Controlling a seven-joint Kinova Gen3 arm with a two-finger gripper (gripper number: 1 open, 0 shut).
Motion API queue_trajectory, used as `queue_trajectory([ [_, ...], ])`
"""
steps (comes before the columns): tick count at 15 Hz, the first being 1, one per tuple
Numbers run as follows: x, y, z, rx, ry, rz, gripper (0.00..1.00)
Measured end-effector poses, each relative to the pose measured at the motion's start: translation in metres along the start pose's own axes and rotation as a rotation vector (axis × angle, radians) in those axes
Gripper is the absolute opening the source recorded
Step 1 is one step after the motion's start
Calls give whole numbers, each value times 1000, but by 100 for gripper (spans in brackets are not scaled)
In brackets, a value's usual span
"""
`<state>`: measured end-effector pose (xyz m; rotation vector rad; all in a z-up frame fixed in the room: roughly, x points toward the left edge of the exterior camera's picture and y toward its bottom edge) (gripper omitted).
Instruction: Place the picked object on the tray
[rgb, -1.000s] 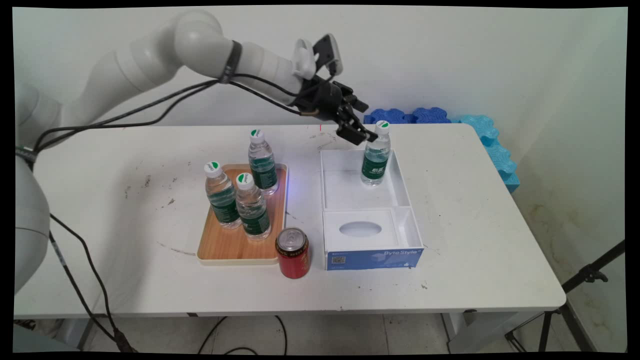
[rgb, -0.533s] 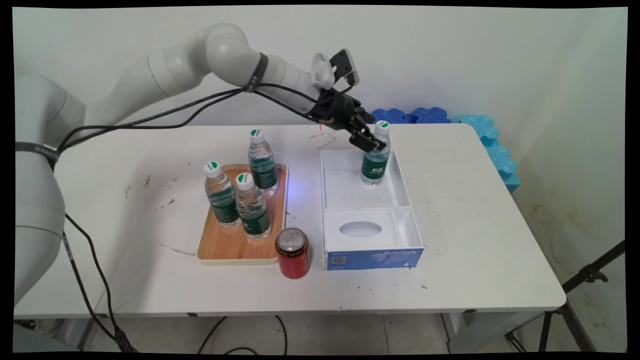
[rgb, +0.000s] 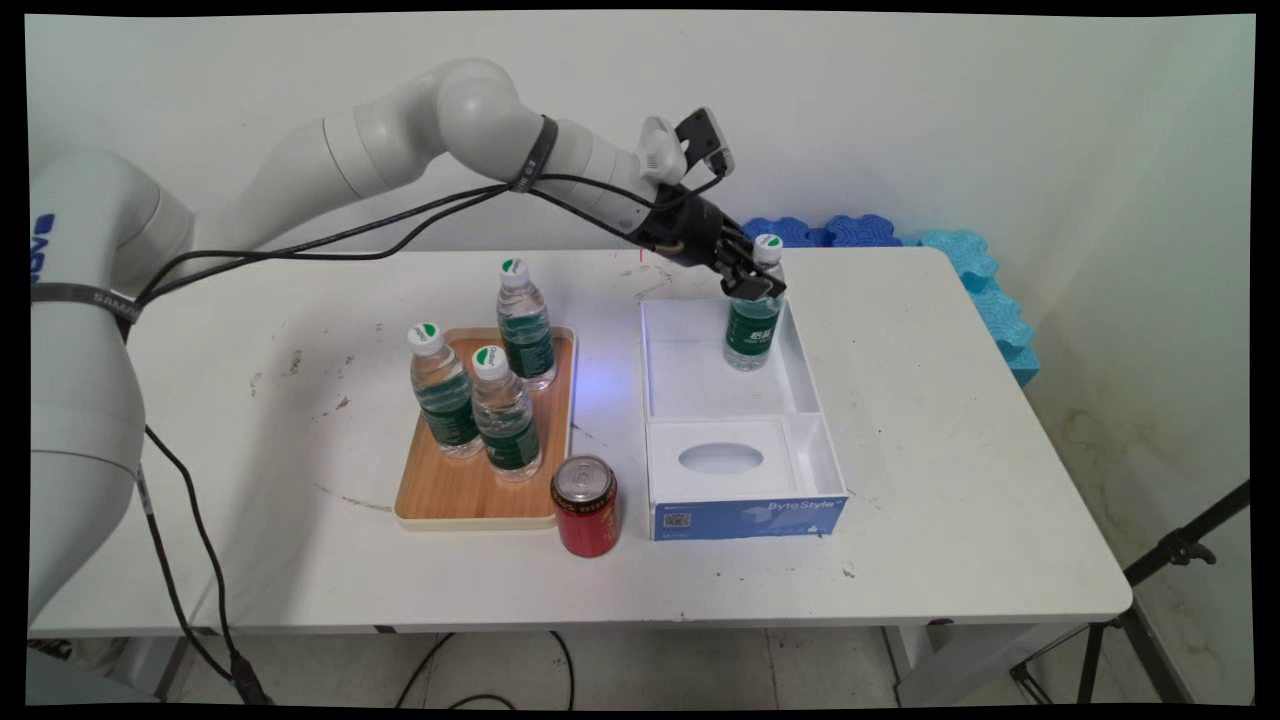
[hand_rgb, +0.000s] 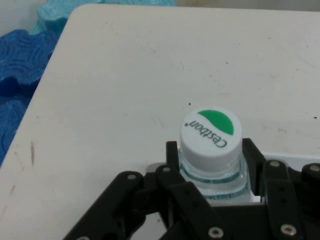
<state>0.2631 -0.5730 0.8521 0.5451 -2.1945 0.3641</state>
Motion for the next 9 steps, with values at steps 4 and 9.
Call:
queue_trajectory([
  [4, 8, -1, -22, 9, 36, -3, 0],
  [9, 22, 2, -77, 17, 96, 16, 0],
])
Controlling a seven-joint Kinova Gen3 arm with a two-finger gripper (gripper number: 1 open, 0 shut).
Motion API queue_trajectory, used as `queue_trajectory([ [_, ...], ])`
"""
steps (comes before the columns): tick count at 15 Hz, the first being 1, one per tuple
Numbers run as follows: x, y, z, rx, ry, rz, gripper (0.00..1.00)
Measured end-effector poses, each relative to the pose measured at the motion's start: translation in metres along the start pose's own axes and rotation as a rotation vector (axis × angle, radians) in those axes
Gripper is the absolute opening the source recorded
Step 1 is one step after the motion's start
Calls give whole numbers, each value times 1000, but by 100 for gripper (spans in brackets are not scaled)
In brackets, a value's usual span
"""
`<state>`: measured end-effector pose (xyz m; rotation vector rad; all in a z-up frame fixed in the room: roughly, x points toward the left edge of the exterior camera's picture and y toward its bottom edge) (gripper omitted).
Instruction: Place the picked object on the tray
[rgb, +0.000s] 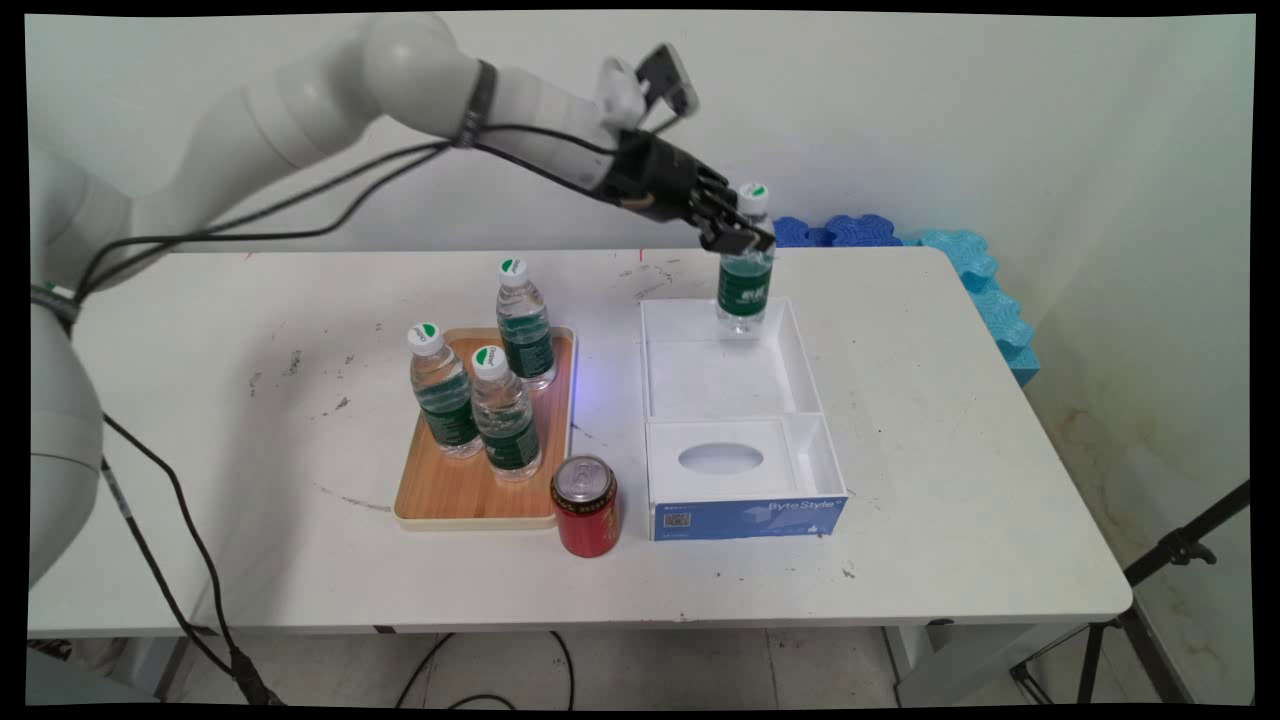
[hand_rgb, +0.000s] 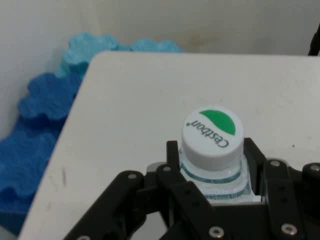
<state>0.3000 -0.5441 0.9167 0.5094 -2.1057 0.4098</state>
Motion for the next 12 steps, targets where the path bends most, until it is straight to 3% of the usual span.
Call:
queue_trajectory([
  [6, 12, -14, -71, 59, 43, 54, 0],
  [12, -8, -44, -136, 165, -23, 93, 0],
])
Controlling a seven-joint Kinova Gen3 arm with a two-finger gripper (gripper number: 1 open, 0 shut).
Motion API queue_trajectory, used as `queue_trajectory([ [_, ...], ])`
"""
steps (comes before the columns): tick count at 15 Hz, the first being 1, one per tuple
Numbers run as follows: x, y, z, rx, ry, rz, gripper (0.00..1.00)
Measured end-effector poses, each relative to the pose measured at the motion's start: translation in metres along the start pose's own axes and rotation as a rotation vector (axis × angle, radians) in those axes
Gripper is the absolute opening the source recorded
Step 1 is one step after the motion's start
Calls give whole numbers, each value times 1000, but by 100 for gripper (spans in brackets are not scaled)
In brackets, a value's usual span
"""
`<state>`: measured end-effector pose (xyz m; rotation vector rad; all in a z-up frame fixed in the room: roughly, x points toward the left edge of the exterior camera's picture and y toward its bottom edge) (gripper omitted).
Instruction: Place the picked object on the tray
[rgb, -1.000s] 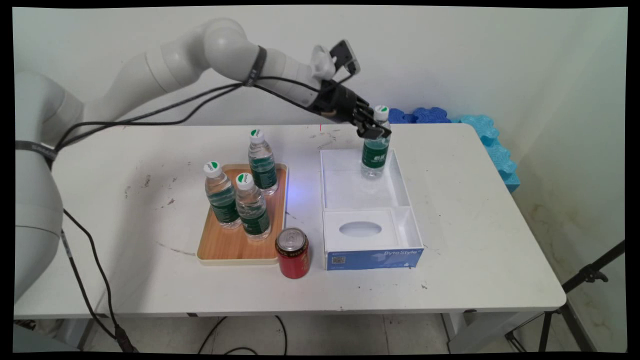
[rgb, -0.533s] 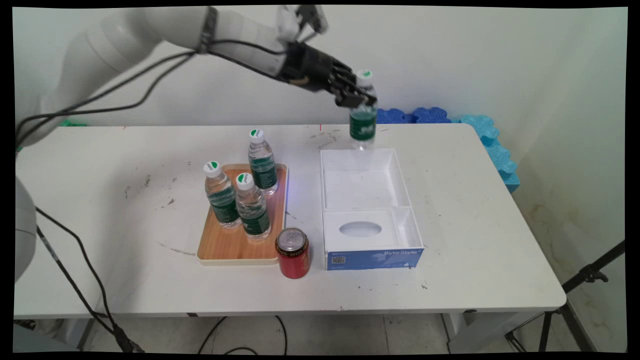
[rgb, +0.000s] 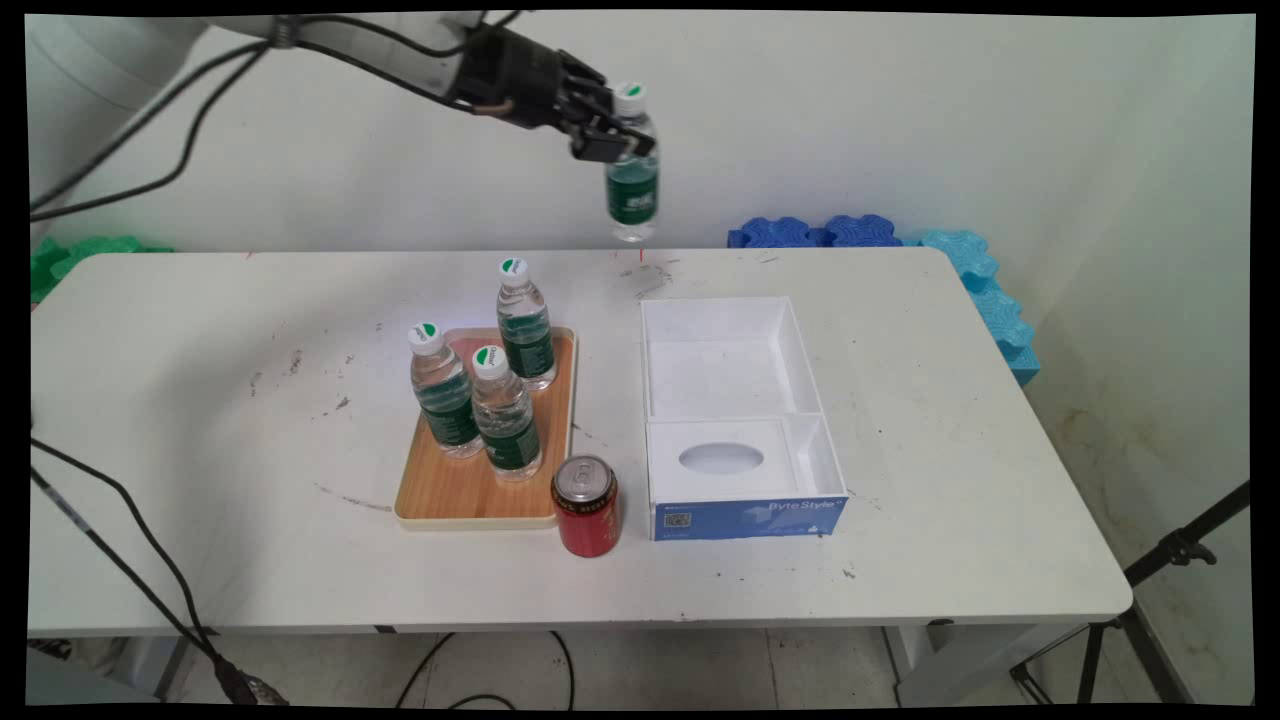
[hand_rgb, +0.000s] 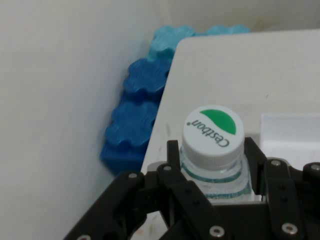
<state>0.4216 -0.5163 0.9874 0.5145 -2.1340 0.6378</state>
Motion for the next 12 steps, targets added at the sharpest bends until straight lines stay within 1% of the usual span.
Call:
queue_trajectory([
  [2, -13, -8, -16, 22, -38, 4, 0],
  [5, -31, -15, -36, 42, -93, 9, 0],
  [8, -54, -17, -55, 44, -155, -3, 0],
  [12, -86, -10, -76, 29, -222, -27, 0],
])
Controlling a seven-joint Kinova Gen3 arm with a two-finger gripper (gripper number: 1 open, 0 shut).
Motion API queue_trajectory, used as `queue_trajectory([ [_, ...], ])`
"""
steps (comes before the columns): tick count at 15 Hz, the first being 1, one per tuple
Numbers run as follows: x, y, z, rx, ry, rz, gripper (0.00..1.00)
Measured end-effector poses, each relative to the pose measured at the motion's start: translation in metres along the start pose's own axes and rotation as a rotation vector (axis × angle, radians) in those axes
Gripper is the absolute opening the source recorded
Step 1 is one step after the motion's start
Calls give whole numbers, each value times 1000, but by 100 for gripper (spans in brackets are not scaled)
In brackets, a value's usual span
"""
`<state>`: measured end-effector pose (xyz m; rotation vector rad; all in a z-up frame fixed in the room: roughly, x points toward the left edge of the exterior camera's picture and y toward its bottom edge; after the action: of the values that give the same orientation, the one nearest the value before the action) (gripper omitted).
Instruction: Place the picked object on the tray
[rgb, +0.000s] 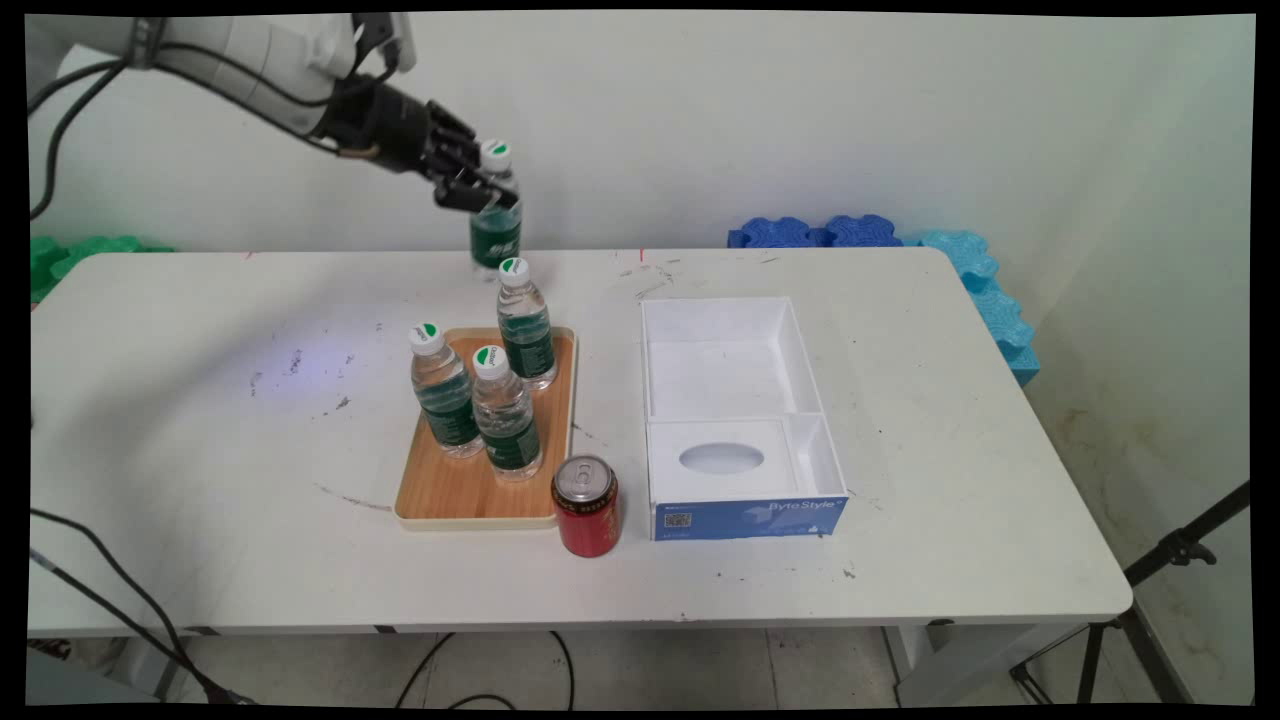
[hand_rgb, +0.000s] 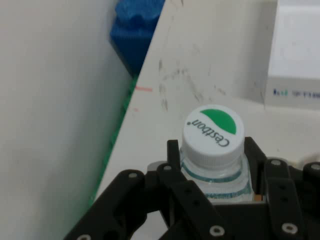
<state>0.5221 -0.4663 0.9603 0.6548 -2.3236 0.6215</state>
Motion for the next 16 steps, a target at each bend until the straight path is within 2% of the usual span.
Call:
queue_trajectory([
  [3, -24, 9, -5, -20, -31, -24, 0],
  [5, -38, 18, -7, -49, -37, -44, 0],
  [11, -62, 36, -3, -108, -9, -86, 0],
  [16, -77, 43, 4, -123, 8, -105, 0],
])
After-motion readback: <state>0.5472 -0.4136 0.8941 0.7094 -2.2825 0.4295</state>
